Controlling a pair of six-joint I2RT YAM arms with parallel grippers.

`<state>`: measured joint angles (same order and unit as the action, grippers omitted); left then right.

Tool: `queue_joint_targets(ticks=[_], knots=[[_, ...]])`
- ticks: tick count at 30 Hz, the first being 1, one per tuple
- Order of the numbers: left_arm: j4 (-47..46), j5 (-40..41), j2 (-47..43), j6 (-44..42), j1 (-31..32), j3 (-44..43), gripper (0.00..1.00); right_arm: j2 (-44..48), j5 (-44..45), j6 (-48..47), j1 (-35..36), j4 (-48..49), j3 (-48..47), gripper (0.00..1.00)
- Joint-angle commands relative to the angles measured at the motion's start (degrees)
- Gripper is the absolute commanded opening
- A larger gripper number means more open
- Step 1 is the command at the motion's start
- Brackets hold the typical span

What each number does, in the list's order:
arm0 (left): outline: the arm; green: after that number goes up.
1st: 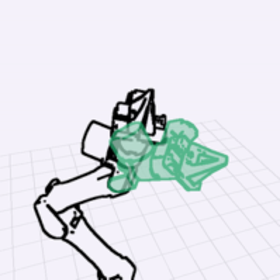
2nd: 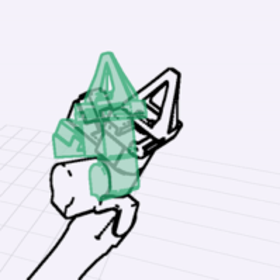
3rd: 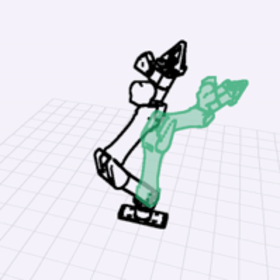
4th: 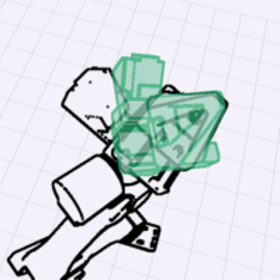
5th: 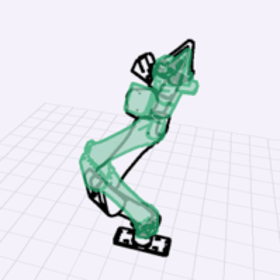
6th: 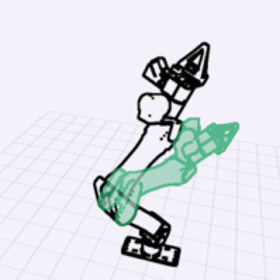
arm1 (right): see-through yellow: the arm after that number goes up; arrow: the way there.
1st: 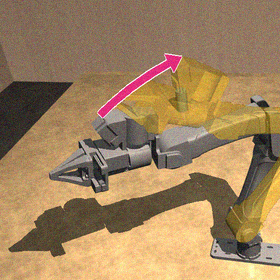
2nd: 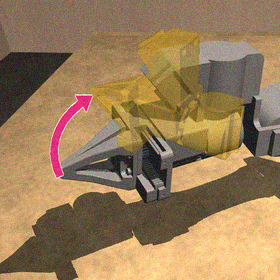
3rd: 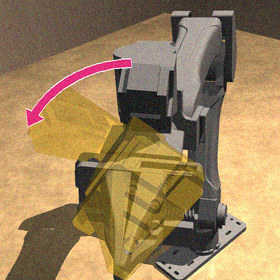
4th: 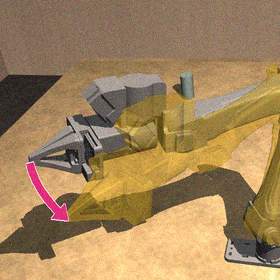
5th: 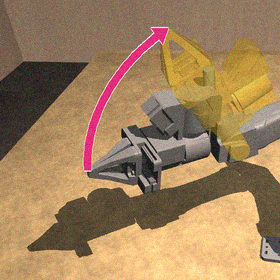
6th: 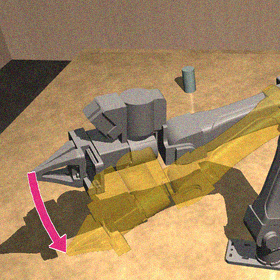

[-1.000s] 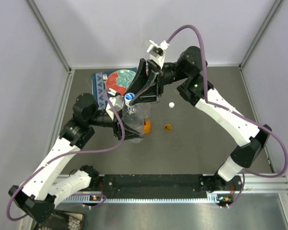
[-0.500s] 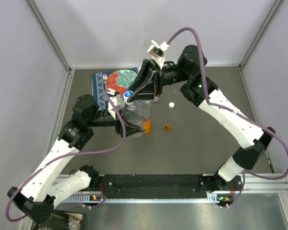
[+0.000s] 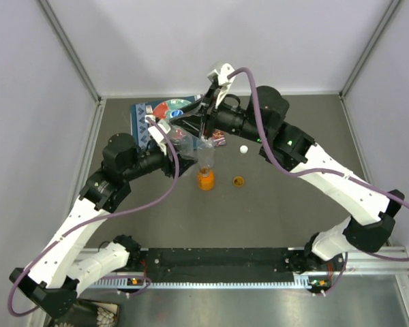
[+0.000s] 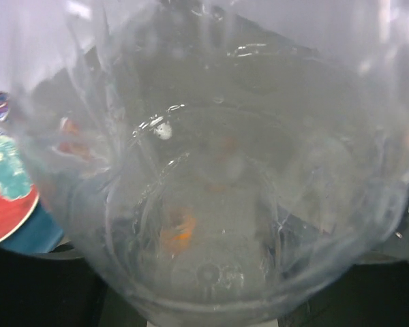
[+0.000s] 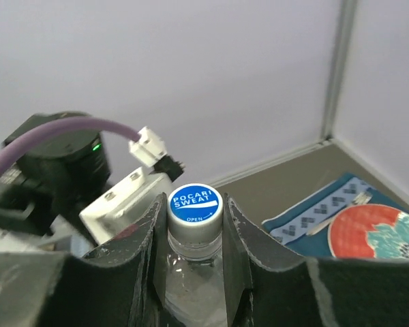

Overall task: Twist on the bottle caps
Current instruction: Screw the bottle cap onto the plastic bottle.

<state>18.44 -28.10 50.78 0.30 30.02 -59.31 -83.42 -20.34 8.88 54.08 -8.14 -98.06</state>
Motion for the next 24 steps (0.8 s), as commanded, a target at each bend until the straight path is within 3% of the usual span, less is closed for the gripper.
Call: queue_joint_targets(ticks=[1,3,6,8,13,17,20,24], knots=[[-11.2,13.1,-0.9,2.5,-1.0,-6.9,0.10,-5.6,20.5,1.7,7.5,-16.1,0.6,0.00],[-10.7,15.1,-0.8,2.4,-1.2,-7.3,0.09,-8.0,30.9,2.8,9.6,-17.9,-2.2,0.05],[-9.8,20.4,-0.9,1.8,-1.3,-7.9,0.09,-10.0,38.8,2.7,12.4,-19.6,-5.8,0.11],[-9.8,23.0,-1.0,1.1,-1.4,-7.7,0.09,-10.4,39.2,3.1,12.8,-20.0,-7.5,0.32],[-9.9,20.5,-2.1,1.0,-1.8,-5.3,0.08,-7.7,38.4,0.4,12.5,-20.2,-11.6,0.50],[-10.1,16.3,-3.1,0.9,-2.1,-4.0,0.09,-1.4,28.3,-0.4,9.4,-20.0,-10.8,0.68],[-10.3,13.0,-3.6,1.3,-2.2,-3.2,0.09,3.9,16.7,-1.3,5.7,-19.4,-8.4,0.70],[-11.1,-0.6,-3.7,2.8,-2.4,-2.0,0.08,8.4,0.6,-2.3,-0.6,-16.9,-5.7,0.72]])
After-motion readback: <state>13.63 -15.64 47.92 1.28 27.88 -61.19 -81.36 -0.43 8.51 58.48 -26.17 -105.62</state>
